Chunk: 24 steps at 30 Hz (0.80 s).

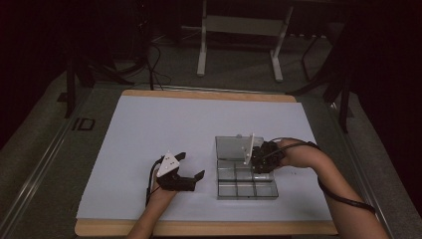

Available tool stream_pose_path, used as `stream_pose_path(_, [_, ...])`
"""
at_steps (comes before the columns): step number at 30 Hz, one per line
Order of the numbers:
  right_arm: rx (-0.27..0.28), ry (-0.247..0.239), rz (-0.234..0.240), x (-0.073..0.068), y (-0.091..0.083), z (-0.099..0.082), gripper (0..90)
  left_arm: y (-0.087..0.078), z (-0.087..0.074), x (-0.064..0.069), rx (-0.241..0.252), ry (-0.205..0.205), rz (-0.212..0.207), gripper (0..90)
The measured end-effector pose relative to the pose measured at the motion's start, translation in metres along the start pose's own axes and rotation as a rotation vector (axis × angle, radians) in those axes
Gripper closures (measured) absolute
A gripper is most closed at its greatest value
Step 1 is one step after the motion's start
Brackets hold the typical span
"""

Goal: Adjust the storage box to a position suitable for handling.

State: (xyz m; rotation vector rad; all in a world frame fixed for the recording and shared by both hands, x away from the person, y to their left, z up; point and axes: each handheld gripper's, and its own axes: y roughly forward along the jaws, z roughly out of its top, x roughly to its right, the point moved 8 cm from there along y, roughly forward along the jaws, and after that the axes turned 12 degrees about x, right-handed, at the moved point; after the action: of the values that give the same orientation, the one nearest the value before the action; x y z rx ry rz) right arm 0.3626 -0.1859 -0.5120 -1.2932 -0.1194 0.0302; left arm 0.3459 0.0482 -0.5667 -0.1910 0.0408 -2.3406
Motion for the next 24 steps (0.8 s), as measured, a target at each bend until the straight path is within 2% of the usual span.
stream_pose_path(9, [-0.005,0.042,-0.024,0.003,-0.013,-0.029,81.7,0.000,0.000,0.000,-0.002,0.004,0.001,3.4])
stream_pose_path(18, [-0.009,0.078,-0.028,0.002,-0.016,-0.053,81.8,0.000,0.000,0.000,-0.002,0.005,0.002,3.4])
stream_pose_path(24, [-0.013,0.111,-0.036,0.002,-0.016,-0.077,81.7,0.000,0.000,0.000,-0.004,0.006,0.003,3.4])
